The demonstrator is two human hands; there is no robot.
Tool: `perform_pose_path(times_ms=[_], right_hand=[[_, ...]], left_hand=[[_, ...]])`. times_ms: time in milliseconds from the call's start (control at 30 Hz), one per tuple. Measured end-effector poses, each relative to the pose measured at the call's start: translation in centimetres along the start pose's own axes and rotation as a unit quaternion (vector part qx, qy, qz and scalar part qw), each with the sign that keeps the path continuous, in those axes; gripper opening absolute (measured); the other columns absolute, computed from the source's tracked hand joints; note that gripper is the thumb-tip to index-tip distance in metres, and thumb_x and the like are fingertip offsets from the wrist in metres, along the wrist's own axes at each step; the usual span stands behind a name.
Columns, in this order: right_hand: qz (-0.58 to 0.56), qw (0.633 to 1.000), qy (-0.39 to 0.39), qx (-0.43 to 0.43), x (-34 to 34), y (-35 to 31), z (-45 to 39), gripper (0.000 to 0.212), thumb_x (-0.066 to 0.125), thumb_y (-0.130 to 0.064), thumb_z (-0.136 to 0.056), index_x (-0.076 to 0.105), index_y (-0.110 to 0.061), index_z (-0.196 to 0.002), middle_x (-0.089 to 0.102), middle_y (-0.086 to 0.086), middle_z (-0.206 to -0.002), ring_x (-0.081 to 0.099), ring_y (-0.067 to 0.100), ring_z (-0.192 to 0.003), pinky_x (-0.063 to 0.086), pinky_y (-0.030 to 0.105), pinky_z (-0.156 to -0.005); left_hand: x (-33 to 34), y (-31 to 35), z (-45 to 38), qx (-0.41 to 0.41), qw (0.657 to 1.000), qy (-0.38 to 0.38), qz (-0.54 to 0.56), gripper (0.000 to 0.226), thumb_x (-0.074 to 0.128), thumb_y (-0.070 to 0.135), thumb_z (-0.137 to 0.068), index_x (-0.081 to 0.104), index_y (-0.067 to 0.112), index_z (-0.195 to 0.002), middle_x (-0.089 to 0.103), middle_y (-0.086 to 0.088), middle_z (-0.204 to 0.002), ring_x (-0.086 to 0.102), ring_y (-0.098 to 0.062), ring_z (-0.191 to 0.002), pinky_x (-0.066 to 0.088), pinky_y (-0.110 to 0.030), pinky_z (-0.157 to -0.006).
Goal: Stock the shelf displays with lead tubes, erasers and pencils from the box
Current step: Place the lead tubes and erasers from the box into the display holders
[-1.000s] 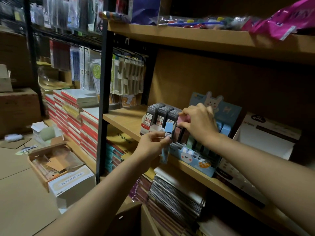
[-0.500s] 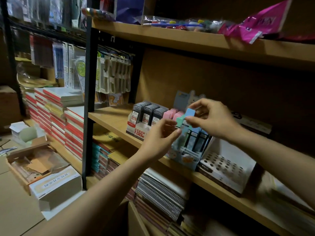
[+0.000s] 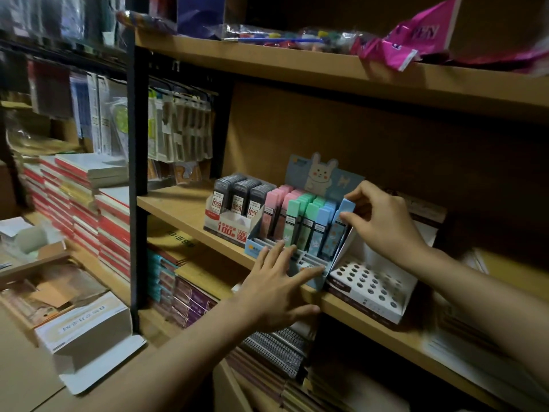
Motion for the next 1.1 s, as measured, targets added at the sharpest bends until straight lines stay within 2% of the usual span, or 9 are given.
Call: perform_pose_path(times_ms=[133,333,533,700,800,867,967,1033,1100], right_hand=[[0.014,1.0,-0.013,0.003,1.2,0.2,0.3,0.022,0.076,-0.015,-0.083,0.06,-0.018,-0.097,0.062,-0.009,-0.084,0.059,0.002,-0.075,0.043,0.011,-0.065],[0.023,0.999,-0.037,0.015,1.8,0.5,0.6,0.022,0.077,-0.017,-0.082,0.062,-0.019,-0.098,0.067,-0.003,-0.087,0.064,0.008,-0.079,0.054,0.024,-0.072],[0.09,0.995,-0.018,0.03,2.2,0.9,0.4,0.026,0.084,-0.021,-0.074,0.067,-0.016,-0.094,0.052,-0.004,-0.097,0.052,0.013,-0.083,0.041,0.024,-0.071],[0.108,0.993,-0.018,0.047,2.3,0.8,0.7,0.031,0.081,-0.024,-0.077,0.067,-0.014,-0.103,0.045,-0.005,-0.097,0.045,0.01,-0.083,0.029,0.012,-0.062],[0.106,0.992,-0.024,0.059,2.2,0.3,1.2,0.05,0.08,-0.03,-0.078,0.059,-0.02,-0.123,0.044,-0.002,-0.104,0.044,0.01,-0.091,0.036,0.019,-0.071],[0.079,0.995,0.015,0.061,2.1,-0.4,2.6,0.052,0.078,-0.03,-0.08,0.054,-0.024,-0.126,0.045,-0.004,-0.105,0.044,0.005,-0.089,0.037,0.02,-0.073],[-0.02,0.998,0.057,0.004,3.0,-2.8,6.0,0.034,0.071,-0.026,-0.085,0.055,-0.027,-0.115,0.04,-0.017,-0.093,0.047,-0.007,-0.079,0.035,0.01,-0.062],[-0.075,0.996,0.038,-0.037,4.9,-4.6,8.9,0.026,0.07,-0.022,-0.085,0.057,-0.026,-0.108,0.042,-0.017,-0.09,0.049,-0.006,-0.08,0.038,0.007,-0.064],[-0.128,0.99,-0.007,-0.051,7.6,-5.8,12.0,0.02,0.069,-0.016,-0.085,0.06,-0.023,-0.101,0.046,-0.016,-0.088,0.051,-0.003,-0.08,0.039,0.005,-0.065]], left_hand=[[-0.1,0.2,0.1,-0.001,1.0,-0.005,0.007,0.071,0.031,0.077,-0.086,-0.004,0.058,-0.144,-0.01,-0.008,-0.162,-0.023,-0.03,-0.145,-0.018,-0.048,-0.112],[-0.3,0.3,0.2,-0.002,1.0,-0.007,0.008,0.07,0.032,0.076,-0.087,-0.002,0.056,-0.145,-0.009,-0.01,-0.162,-0.021,-0.03,-0.146,-0.015,-0.048,-0.115],[0.1,0.2,0.0,0.002,1.0,0.002,0.006,0.071,0.033,0.077,-0.086,-0.001,0.057,-0.145,-0.007,-0.01,-0.162,-0.02,-0.031,-0.146,-0.017,-0.047,-0.111],[0.1,0.4,-0.1,0.0,1.0,-0.001,0.018,0.072,0.036,0.076,-0.085,0.0,0.056,-0.145,-0.013,-0.009,-0.162,-0.025,-0.031,-0.144,-0.022,-0.046,-0.107],[-0.3,0.5,0.8,0.007,0.999,0.025,0.04,0.073,0.04,0.071,-0.088,0.001,0.053,-0.147,-0.022,-0.003,-0.16,-0.03,-0.026,-0.142,-0.018,-0.047,-0.111],[-0.8,0.8,2.1,0.011,0.995,0.074,0.065,0.07,0.048,0.061,-0.09,0.011,0.047,-0.148,-0.011,0.0,-0.161,-0.019,-0.023,-0.146,-0.004,-0.046,-0.117],[-1.1,0.9,4.9,0.011,0.983,0.146,0.109,0.052,0.055,0.044,-0.091,0.042,0.029,-0.139,0.03,-0.002,-0.15,0.022,-0.022,-0.14,0.028,-0.039,-0.115],[-0.1,0.3,7.1,-0.013,0.979,0.122,0.164,0.039,0.058,0.035,-0.091,0.055,0.019,-0.126,0.049,-0.001,-0.133,0.042,-0.018,-0.123,0.041,-0.034,-0.102],[2.1,-0.7,10.2,-0.08,0.969,0.047,0.228,0.029,0.061,0.027,-0.091,0.061,0.017,-0.118,0.057,0.001,-0.12,0.052,-0.014,-0.111,0.045,-0.029,-0.093]])
Point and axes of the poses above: each hand's wrist, its own z-axis away from the middle knuckle, its own x-axis out of the palm, y = z × x, the point moved 4 cm from there along -z, towards the middle knuckle
